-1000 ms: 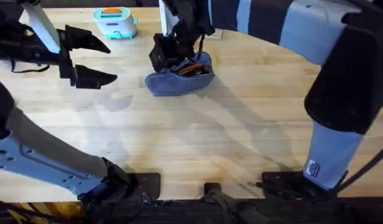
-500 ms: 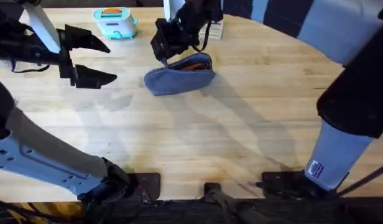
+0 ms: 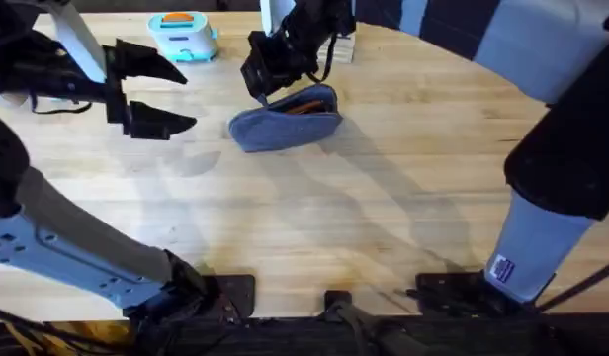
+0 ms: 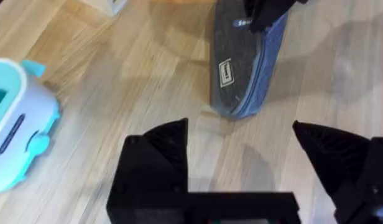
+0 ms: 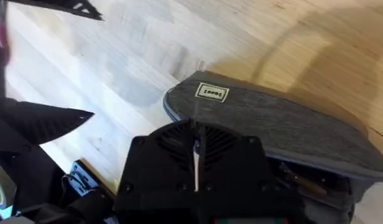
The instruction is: Unzip the bag, pick up the pens from the table one at a time and place them inside, then zip the bag closed.
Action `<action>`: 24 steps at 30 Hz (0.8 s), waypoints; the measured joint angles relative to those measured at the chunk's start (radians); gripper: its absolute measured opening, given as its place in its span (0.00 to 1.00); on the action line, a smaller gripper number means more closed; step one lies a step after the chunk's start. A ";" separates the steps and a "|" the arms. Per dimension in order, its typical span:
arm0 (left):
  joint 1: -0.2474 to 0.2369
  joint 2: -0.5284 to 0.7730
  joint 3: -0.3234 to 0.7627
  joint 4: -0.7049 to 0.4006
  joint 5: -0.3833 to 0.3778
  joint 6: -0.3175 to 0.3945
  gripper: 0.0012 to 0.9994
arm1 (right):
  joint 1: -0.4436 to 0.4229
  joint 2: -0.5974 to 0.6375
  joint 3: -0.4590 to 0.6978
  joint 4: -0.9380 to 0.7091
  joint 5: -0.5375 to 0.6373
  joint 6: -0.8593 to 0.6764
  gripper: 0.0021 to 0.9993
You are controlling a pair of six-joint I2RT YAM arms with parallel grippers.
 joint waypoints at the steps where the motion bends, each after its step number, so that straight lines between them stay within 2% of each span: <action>1: -0.010 0.008 -0.005 0.004 0.008 0.001 0.99 | 0.000 0.000 0.000 0.000 0.000 0.000 0.03; 10: -0.140 0.131 -0.021 0.027 0.026 0.002 0.99 | 0.000 0.000 0.000 0.000 0.000 0.000 0.03; 17: -0.238 0.174 -0.021 0.047 0.025 0.003 0.99 | 0.000 0.000 0.000 0.000 0.000 0.000 0.03; 19: -0.268 0.174 -0.021 0.048 -0.003 0.001 0.98 | 0.000 0.000 0.000 0.000 0.000 0.000 0.03; 21: -0.279 0.174 -0.021 0.049 -0.019 0.002 0.81 | 0.000 0.000 0.000 0.000 0.000 0.000 0.03; 23: -0.283 0.174 -0.021 0.049 -0.027 0.003 0.59 | 0.000 0.000 0.000 0.000 0.000 0.000 0.03; 24: -0.283 0.174 -0.021 0.048 -0.031 0.003 0.45 | 0.000 0.000 0.000 0.000 0.000 0.000 0.03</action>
